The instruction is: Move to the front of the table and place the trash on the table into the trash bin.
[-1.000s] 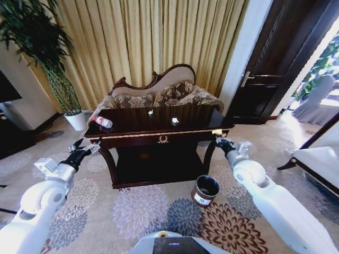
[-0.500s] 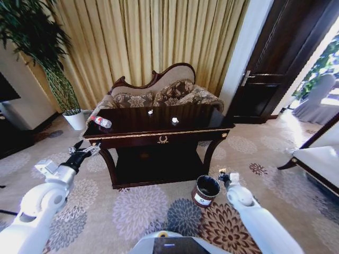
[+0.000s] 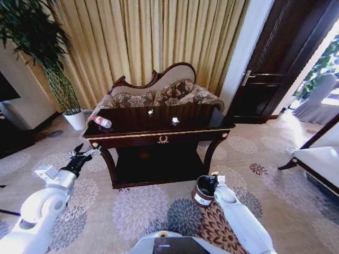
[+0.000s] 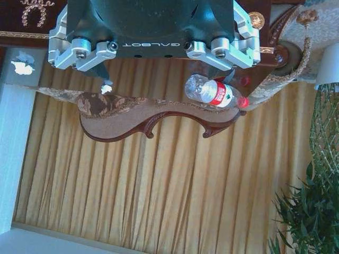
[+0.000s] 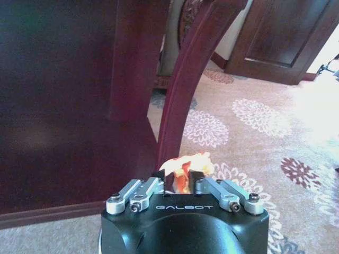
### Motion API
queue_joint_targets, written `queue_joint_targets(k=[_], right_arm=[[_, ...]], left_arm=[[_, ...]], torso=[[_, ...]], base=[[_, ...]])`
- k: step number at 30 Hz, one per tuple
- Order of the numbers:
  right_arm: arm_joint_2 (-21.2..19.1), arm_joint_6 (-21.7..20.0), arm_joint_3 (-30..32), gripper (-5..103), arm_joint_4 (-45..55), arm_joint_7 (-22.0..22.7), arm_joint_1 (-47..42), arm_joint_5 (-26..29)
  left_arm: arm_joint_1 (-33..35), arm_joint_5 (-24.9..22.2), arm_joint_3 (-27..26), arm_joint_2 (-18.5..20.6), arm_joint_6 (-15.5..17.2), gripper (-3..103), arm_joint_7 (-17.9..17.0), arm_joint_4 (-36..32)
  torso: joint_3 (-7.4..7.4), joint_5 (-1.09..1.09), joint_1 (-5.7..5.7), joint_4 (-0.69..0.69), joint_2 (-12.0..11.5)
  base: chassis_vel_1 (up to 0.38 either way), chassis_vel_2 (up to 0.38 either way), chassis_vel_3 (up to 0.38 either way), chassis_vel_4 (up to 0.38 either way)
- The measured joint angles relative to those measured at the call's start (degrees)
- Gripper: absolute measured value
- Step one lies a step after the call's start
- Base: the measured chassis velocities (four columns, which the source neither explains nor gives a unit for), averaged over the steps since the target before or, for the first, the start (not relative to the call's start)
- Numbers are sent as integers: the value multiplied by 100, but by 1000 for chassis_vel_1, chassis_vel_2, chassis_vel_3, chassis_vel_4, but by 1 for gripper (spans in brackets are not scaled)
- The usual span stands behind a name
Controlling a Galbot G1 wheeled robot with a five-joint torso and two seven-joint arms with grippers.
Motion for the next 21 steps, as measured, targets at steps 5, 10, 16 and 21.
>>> queue_joint_targets(k=[5,10,16,21], right_arm=[[-59,51,41,40,56,3,-8,15],[-137,64,66,57,115,3,-30,68],[-200,65,69,79,196,-6,-82,98],[-212,63,4,97,250,-44,-93,90]], left_arm=[[-12,11,26,-18,-1,100,2,-23],[-53,20,49,-34,9,100,2,-32],[-18,26,29,-47,12,100,28,-32],[-6,29,12,-56,12,100,32,-42]], torso=[[0,0,0,1,0],[0,0,0,0,0],[0,0,0,0,0],[0,0,0,1,0]], base=[[0,0,0,0],[0,0,0,0],[0,0,0,0],[0,0,0,0]])
